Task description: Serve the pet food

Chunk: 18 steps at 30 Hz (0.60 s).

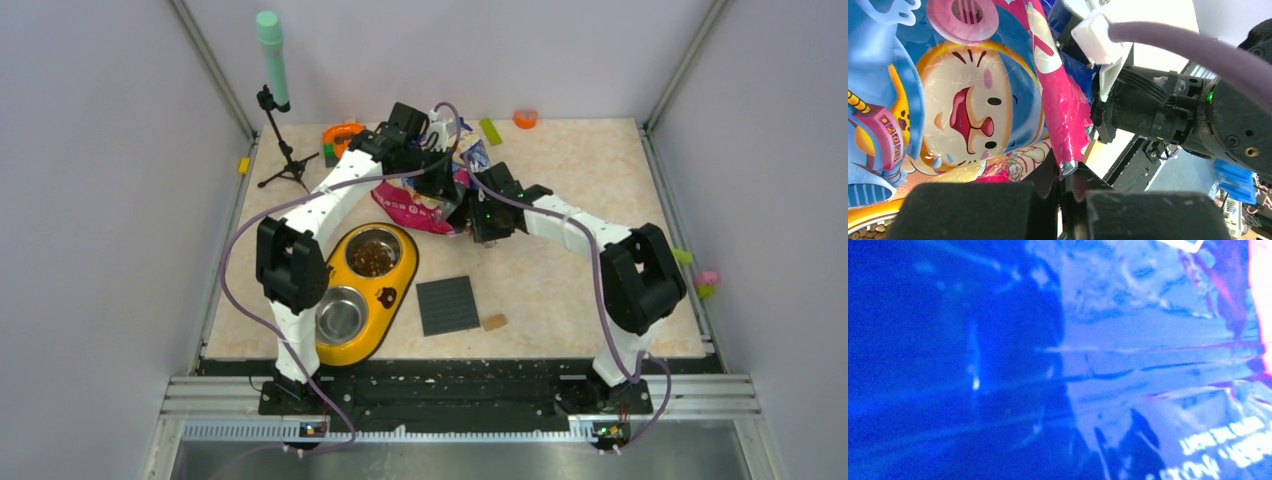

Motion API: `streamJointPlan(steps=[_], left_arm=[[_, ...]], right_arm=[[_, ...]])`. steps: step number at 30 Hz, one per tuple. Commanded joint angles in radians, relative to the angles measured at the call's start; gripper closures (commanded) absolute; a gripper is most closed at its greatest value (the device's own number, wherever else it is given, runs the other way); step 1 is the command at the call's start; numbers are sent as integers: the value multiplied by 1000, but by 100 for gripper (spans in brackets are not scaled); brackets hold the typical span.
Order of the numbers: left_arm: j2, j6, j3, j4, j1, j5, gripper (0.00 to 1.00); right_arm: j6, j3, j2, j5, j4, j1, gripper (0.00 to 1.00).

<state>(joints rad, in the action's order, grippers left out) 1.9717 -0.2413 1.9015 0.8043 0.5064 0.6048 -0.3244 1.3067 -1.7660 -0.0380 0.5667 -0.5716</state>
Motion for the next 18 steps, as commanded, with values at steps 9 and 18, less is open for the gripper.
streamJointPlan(steps=[9, 18], left_arm=[[-62, -55, 16, -68, 3, 27, 100], [-54, -84, 26, -108, -15, 39, 100]], right_arm=[[184, -233, 213, 34, -335, 3, 100], [206, -305, 359, 28, -243, -5, 100]])
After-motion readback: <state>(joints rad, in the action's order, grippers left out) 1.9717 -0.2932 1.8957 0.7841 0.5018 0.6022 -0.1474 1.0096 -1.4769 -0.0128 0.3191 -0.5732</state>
